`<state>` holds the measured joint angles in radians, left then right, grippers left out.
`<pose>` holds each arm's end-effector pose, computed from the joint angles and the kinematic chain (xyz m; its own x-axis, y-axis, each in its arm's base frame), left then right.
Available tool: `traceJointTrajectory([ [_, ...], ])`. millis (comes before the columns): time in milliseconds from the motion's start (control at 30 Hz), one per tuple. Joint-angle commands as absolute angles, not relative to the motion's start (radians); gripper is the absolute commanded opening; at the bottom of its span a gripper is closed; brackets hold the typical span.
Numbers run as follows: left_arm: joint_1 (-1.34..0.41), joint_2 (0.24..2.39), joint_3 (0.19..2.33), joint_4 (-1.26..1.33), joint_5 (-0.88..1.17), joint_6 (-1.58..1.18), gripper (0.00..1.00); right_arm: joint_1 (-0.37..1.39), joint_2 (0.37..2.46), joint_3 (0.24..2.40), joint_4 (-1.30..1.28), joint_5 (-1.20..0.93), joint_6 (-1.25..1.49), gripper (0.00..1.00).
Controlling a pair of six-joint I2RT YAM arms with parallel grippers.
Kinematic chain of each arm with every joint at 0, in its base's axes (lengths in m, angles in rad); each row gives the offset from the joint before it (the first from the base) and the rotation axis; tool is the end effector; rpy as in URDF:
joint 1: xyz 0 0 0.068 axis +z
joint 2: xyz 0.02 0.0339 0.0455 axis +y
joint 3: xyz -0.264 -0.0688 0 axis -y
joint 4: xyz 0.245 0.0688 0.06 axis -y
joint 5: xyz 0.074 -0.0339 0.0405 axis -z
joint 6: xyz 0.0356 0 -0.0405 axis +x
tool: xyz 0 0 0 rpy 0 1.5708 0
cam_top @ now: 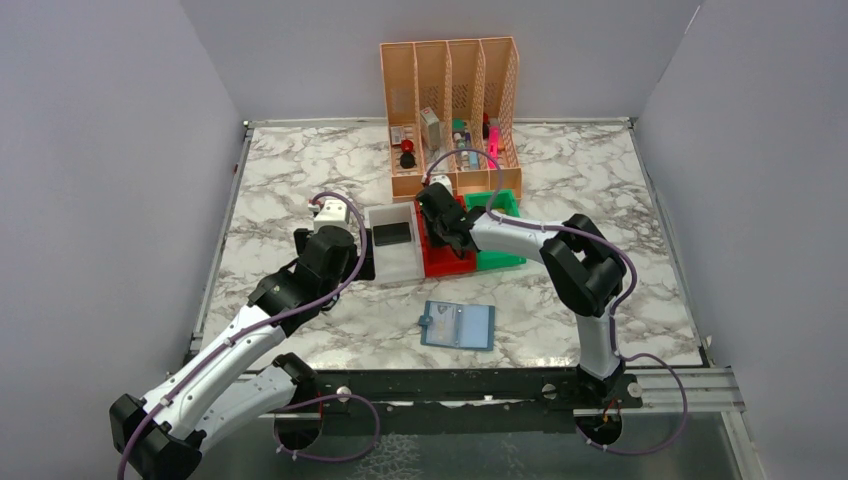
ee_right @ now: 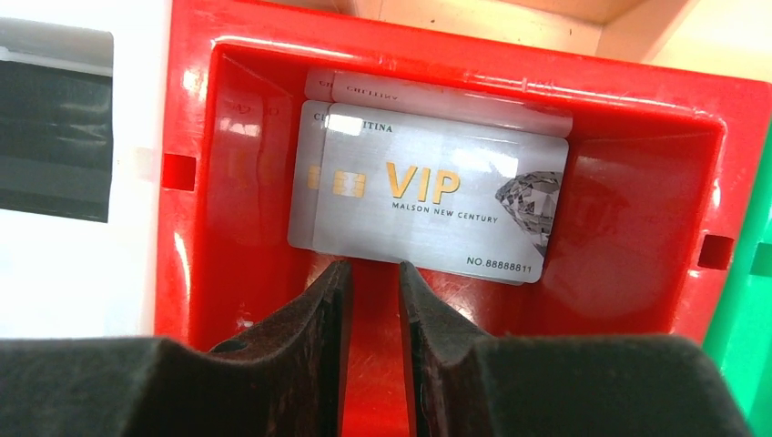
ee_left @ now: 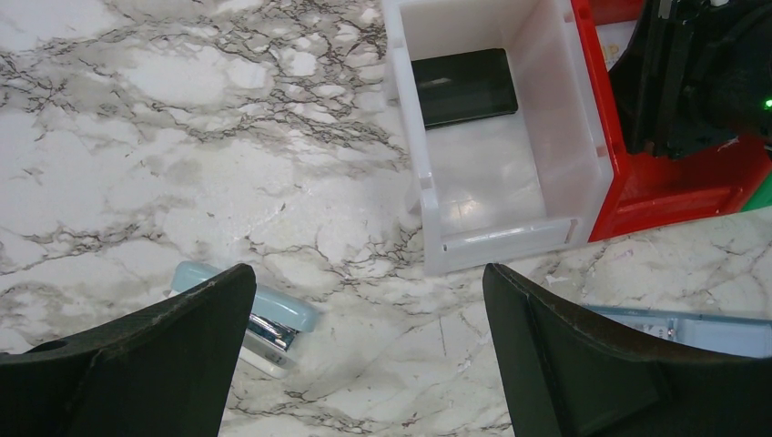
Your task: Take the credit cards out of the card holder
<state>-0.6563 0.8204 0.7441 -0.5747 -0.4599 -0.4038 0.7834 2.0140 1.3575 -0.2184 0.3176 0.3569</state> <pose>0.1468 -0.0931 0.2836 -0.5464 -0.0236 -0.8372 0.0569 0.9962 -0.0652 0.3147 0.2977 0.1672 -0.6942 -0.2230 -0.6844 -0.3053 0.9523 -0.0006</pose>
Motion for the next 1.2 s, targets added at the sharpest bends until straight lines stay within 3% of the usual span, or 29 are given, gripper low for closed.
traceJointTrajectory([
  [0, -0.655, 0.820, 0.739, -0.581, -0.443, -0.393, 0.99, 0.778, 1.964, 1.356, -0.208, 0.319, 0.401, 0.31],
  [367, -0.655, 0.828, 0.741, -0.580, -0.438, -0.394, 0.99, 0.778, 1.577, 1.091, -0.139, 0.220, 0.464, 0.38],
  [567, -0.655, 0.830, 0.742, -0.581, -0.434, -0.394, 0.99, 0.778, 1.302, 0.791, -0.071, 0.143, 0.587, 0.53],
  [700, -0.655, 0.830, 0.743, -0.581, -0.430, -0.395, 0.99, 0.778, 1.121, 0.591, 0.006, 0.068, 0.697, 0.57],
  [800, -0.655, 0.830, 0.744, -0.581, -0.415, -0.394, 0.99, 0.778, 1.019, 0.469, 0.020, 0.064, 0.826, 0.68],
  [1000, -0.655, 0.810, 0.744, -0.561, -0.274, -0.372, 0.99, 0.778, 0.893, 0.313, 0.173, -0.115, 0.818, 0.61],
  [1167, -0.655, 0.805, 0.708, -0.455, 0.022, -0.411, 0.96, 0.778, 0.908, 0.281, 0.218, -0.194, 0.850, 0.56],
])
